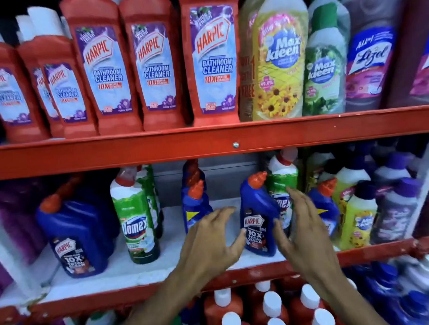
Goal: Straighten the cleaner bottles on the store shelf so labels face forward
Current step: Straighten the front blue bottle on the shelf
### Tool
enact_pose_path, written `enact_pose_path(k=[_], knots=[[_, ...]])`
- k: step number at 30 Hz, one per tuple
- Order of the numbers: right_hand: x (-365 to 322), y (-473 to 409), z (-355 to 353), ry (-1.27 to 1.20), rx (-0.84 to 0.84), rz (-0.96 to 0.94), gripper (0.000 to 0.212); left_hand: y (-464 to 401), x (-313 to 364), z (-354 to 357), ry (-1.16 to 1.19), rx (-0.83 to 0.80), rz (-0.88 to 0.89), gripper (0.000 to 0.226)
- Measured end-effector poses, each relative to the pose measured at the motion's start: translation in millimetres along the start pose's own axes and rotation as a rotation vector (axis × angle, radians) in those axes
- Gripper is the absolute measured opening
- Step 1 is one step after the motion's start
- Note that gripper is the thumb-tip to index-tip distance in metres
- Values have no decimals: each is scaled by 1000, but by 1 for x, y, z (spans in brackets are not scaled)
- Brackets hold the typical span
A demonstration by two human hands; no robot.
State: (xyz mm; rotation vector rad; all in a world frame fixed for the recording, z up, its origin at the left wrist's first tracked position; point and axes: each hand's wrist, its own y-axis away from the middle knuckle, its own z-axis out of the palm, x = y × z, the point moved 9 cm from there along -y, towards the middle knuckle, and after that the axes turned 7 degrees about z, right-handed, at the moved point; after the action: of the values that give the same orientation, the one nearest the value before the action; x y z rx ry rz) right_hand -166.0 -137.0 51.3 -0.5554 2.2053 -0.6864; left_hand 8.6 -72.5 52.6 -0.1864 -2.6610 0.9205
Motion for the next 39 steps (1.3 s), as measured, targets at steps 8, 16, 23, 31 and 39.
enact_pose_path(k=[8,16,23,31,39], knots=[[44,0,60,-152,-202,259,39,-28,-55,85,480,-162,-400,44],[19,26,39,-369,-127,186,50,9,-43,38,575,117,-262,34],[-84,41,43,-561,-124,56,50,72,-73,-79,568,456,-239,46],[-208,69,126,-692,-288,-44,49,165,-154,-175,406,675,-318,42],[-280,88,215,-661,-410,-59,51,217,-226,-205,306,707,-464,36]])
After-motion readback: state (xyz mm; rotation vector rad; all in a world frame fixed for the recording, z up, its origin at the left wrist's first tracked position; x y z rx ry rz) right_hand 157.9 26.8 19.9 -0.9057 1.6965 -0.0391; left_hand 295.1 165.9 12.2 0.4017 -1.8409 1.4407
